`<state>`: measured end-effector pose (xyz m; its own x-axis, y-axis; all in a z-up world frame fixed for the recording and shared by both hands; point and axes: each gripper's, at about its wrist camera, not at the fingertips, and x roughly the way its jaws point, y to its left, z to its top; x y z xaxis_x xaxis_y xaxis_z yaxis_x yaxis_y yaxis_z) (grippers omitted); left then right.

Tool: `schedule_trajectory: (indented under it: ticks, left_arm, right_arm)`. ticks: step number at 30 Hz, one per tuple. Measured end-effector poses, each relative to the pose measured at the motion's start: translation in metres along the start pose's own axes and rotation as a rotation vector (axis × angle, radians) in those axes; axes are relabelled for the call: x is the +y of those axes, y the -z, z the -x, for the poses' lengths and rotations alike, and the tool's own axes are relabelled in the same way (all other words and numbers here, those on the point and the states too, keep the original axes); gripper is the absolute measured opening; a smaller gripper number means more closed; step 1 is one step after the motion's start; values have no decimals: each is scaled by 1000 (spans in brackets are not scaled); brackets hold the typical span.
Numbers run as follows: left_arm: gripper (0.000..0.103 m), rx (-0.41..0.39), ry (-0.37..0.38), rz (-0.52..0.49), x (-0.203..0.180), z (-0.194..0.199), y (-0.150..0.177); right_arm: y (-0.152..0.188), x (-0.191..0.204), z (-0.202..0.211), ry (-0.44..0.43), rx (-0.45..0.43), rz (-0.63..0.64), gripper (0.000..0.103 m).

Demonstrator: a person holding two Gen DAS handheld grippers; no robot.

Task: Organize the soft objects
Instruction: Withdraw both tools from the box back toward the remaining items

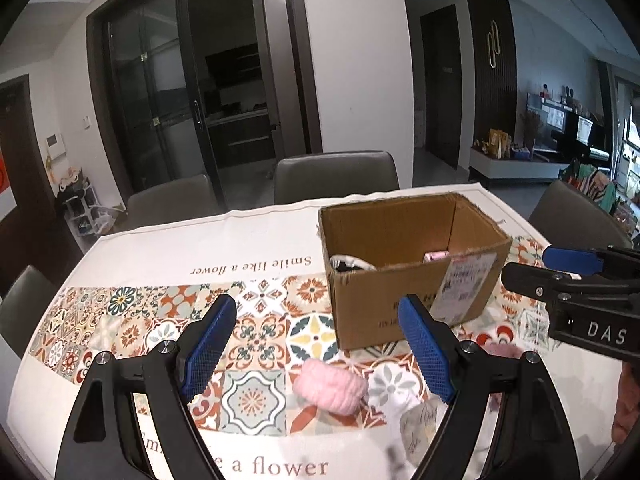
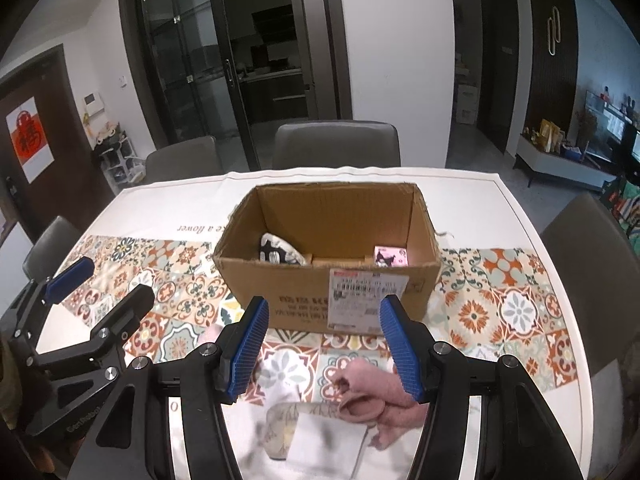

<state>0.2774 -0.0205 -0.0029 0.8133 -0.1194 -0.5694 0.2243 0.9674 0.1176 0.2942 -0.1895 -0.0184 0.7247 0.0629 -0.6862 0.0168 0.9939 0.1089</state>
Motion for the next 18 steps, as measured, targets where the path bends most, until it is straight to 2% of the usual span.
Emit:
schedule_trajectory:
  ticks: [12,18]
  left_arm:
    - [84,22,13,-37,7,13,37]
    - [89,39,33,-52,8,14,55]
  right_arm:
    - [40,2,7,39,37,-73,60]
    - [59,6,9,75,46,-105,60]
